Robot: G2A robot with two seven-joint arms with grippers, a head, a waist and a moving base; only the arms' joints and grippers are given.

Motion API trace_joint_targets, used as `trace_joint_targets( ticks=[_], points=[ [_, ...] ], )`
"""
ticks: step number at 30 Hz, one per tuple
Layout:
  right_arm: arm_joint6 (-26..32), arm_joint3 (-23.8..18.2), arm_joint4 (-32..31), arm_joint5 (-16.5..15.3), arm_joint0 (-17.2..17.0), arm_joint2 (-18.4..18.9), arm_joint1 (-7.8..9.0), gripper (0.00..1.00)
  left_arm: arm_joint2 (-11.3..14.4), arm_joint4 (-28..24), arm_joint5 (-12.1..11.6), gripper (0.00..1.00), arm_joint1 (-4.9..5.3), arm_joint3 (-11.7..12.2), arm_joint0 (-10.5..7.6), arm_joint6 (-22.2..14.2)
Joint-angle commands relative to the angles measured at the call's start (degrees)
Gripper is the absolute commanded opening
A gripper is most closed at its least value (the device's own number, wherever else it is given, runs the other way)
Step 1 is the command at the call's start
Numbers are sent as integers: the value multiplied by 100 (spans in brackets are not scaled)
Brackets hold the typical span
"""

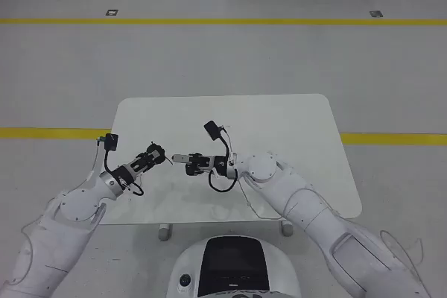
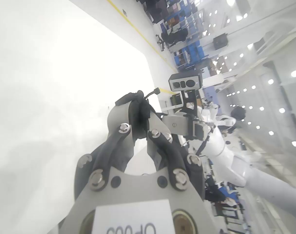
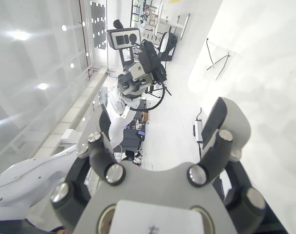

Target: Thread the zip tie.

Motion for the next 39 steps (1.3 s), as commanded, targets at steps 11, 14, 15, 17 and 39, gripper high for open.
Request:
trace_joint_targets(
  ticks=[11,14,15,17,39],
  points=[
    [-658,-298,-102,-7,-226,142,-64,100,112,-965,19,0,-102,193,-120,62],
    [-663,-371,-55,-7,-281,148,-66,100,125,-994,28,0,-108,185,-120,85],
    [-585,-469,120,-7,-361,187,-67,100,141,-1099,45,0,-125,204,-125,145],
    [-470,-518,397,-7,-448,288,-64,100,162,-1272,26,0,-151,247,-137,201],
    [-307,-69,763,-7,-391,474,-338,38,111,-2002,-255,0,-301,461,-112,-372]
  ],
)
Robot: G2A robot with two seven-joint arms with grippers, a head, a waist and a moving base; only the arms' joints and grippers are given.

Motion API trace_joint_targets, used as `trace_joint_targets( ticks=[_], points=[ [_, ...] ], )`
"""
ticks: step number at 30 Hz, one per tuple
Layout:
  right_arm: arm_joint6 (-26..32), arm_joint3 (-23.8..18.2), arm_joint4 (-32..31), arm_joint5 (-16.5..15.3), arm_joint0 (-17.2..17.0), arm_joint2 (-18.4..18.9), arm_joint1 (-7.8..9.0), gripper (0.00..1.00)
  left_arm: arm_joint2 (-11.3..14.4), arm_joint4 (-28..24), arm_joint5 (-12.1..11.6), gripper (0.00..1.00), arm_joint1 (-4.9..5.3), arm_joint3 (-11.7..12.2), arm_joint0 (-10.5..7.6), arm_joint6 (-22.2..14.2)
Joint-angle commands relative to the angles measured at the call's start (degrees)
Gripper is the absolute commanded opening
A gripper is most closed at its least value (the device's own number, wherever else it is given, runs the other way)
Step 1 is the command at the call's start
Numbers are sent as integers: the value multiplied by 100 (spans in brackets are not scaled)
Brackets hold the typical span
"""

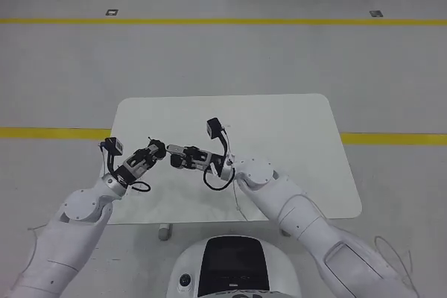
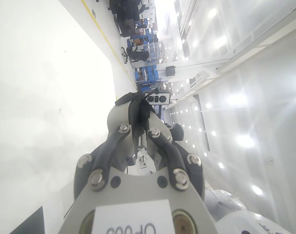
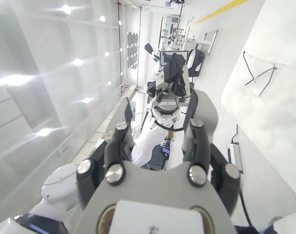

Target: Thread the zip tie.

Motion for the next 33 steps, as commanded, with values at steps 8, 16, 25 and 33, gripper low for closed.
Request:
trace_joint_targets(
  ticks=[8,16,25,33],
  points=[
    [-94,144,-149,0,27,37,-82,33,-54,-47,0,0,-44,33,15,-214],
    [-97,148,-238,0,-26,146,-106,26,-70,19,0,0,-85,29,20,-259],
    [-7,175,-266,0,-49,200,-146,13,-122,72,0,0,-129,33,27,-302],
    [93,280,-230,0,-25,202,-189,11,-164,114,0,0,-166,29,56,-326]
  ],
)
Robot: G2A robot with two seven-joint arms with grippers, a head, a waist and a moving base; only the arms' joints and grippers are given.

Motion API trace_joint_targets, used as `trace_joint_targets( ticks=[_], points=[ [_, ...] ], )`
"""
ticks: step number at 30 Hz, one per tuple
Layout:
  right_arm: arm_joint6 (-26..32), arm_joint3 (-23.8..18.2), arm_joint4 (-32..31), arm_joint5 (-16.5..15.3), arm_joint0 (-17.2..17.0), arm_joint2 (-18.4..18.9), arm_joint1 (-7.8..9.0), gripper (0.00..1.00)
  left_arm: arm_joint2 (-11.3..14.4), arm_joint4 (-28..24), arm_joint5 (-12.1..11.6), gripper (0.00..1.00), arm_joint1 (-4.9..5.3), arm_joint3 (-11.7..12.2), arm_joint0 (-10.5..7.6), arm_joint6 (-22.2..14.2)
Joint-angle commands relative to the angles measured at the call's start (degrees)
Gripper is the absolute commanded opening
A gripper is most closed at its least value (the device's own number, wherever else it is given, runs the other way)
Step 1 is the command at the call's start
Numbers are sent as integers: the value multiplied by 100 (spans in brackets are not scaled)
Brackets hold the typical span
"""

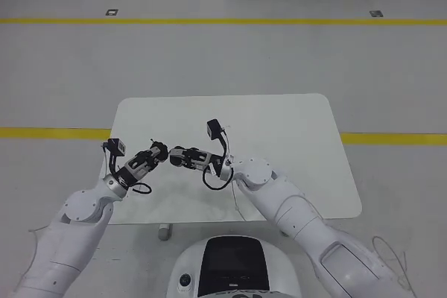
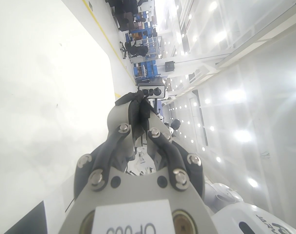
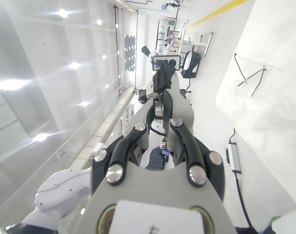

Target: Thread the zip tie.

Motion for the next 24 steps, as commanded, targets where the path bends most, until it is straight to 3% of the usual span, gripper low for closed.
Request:
trace_joint_targets(
  ticks=[1,6,9,17,18,19,20,24],
  points=[
    [14,14,5,0,5,1,-9,11,-11,11,0,0,-8,0,3,-6],
    [24,33,-7,0,-1,13,-27,8,-36,41,0,0,-30,-1,7,-26],
    [14,46,-18,0,-11,31,-34,0,-49,58,0,0,-42,3,10,-40],
    [-11,102,-69,0,-8,56,-51,0,-67,114,0,0,-71,16,16,-40],
    [-15,111,-75,0,-8,61,-51,0,-68,128,0,44,-73,18,16,-47],
    [-19,119,-81,0,-10,71,-50,0,-69,142,0,95,-75,27,16,-62],
    [-18,122,-83,0,-11,82,-48,0,-71,146,0,100,-77,32,16,-66],
    [-19,114,-100,0,-32,156,-30,0,-103,118,0,100,-86,71,15,-33]
  ],
)
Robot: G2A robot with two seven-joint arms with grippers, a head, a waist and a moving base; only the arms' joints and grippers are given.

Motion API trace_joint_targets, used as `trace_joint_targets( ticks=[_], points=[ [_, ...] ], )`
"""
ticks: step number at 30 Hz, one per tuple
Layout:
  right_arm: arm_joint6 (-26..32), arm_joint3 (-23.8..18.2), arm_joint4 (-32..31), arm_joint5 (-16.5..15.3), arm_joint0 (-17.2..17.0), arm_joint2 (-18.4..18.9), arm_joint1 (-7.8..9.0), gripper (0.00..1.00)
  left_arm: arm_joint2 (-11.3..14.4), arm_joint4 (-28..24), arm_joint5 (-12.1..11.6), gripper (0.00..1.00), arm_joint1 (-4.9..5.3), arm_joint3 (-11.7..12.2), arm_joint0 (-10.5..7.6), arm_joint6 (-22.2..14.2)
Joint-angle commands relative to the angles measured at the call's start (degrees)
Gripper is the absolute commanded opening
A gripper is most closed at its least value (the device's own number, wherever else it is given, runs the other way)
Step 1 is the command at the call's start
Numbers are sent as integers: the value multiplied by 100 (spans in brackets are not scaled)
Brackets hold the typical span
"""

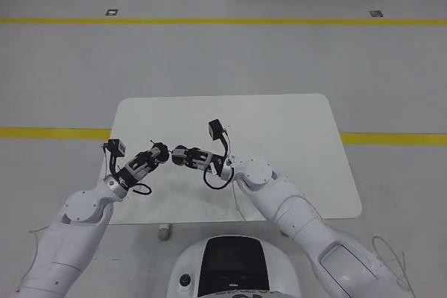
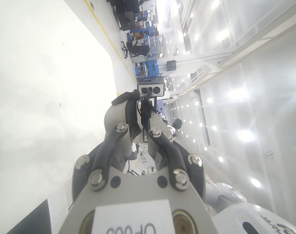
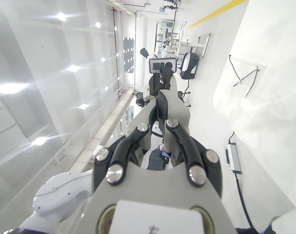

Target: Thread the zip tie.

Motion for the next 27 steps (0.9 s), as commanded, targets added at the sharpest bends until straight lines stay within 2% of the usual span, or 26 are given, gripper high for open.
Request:
trace_joint_targets(
  ticks=[1,6,17,19,22,27],
  points=[
    [13,-19,-11,0,-19,56,18,0,-37,-40,-1,100,-3,20,-5,12],
    [172,-110,-9,0,-85,203,70,0,-102,-109,215,100,-16,129,-23,250],
    [205,-126,-14,0,-96,231,80,0,-102,-109,215,100,-16,129,-23,250],
    [192,-171,-37,82,-150,246,95,0,-97,-112,219,100,-19,106,-37,253],
    [521,-173,-133,337,-105,336,163,0,-249,38,0,100,15,183,-137,-111],
    [1016,-149,-105,567,-16,535,263,0,-530,-178,-1,100,65,341,-241,-878]
  ],
)
